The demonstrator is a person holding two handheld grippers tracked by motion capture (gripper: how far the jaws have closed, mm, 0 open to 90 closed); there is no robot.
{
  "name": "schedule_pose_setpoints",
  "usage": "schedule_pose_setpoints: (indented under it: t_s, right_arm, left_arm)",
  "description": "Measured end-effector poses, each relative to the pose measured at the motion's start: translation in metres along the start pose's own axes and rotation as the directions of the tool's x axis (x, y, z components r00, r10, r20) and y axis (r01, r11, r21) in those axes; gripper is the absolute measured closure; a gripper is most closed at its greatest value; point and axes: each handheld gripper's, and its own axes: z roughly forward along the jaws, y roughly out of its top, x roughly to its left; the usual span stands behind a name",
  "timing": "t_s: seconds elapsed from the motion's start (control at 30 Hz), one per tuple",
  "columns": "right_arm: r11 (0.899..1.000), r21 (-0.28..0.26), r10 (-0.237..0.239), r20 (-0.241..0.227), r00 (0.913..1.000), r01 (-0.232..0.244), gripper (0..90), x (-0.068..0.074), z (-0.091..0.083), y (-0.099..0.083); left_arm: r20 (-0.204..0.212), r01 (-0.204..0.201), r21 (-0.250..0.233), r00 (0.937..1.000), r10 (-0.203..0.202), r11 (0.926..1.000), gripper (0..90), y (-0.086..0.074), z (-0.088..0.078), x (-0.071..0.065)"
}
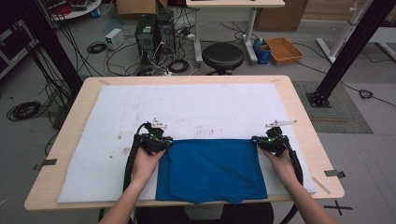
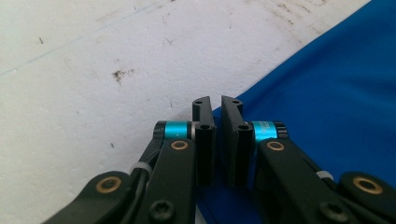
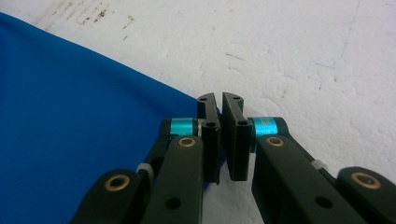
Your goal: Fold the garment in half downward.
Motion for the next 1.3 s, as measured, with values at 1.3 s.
schedule_pose_setpoints:
  t_s: [1.3]
  right_arm:
    - [0.996,-0.066,-0.062,0.062,0.9962,0.066,71.8,-0.031,0.015,0.045]
  left_arm:
    - [-0.046,0.019,-0.091,0.9987,-0.023,0.9957,59.3,0.039,0.017,0.036]
